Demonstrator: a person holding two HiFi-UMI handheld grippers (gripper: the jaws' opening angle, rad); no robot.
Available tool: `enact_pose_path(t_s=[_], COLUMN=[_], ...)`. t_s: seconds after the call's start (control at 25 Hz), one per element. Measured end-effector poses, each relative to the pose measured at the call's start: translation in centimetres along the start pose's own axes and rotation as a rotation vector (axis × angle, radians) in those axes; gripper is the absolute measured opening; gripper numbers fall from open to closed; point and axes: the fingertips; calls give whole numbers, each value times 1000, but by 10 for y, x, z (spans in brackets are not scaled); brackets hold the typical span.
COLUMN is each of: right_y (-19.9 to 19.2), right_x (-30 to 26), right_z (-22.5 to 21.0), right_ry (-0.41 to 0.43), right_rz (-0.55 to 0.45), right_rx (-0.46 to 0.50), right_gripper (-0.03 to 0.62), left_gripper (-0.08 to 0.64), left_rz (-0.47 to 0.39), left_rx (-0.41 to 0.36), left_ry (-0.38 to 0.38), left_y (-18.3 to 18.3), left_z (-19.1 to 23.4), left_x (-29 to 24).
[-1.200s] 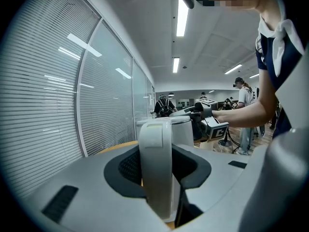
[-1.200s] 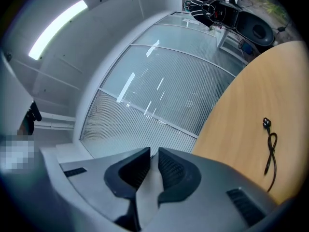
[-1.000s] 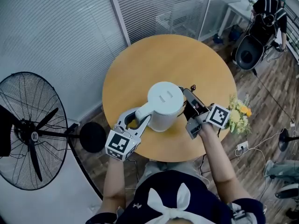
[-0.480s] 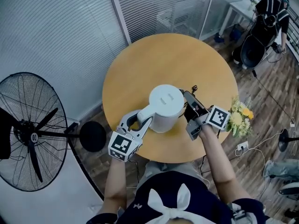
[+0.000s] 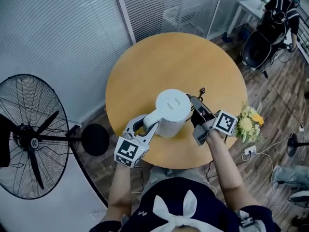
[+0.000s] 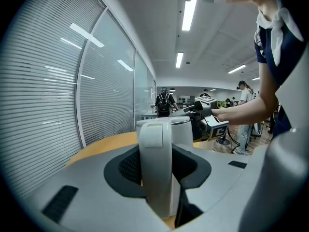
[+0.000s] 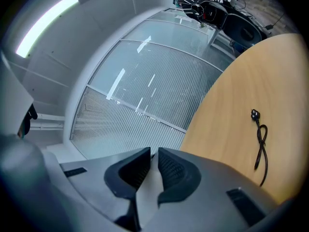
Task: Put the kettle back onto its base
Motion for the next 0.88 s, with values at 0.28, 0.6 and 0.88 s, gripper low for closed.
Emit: enact_pose_path(t_s=[0.28,0.6,0.88], right_y=[-2,-4,-6], right_x=[0,0,-2], right_z=[-12,-27,-35], right_ry=[-23,-50,-63], right_rz=[5,15,28], right_rx=[-4,-3,-2], right_gripper=[44,44,44], left_gripper=[150,150,150], left_rz=[10,26,44], left_rx=[20,26,34], left_ry=[-3,-9,-19], left_y=[-9,-18,-25], left_z=[-2,-1,-1], left_x=[-7,-16,-20])
Point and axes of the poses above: the fingertips, and each gripper's own axes: x backward along the fingers, z to its left, y out of its top, and after that the axes turned 3 degrees about y, right-handed
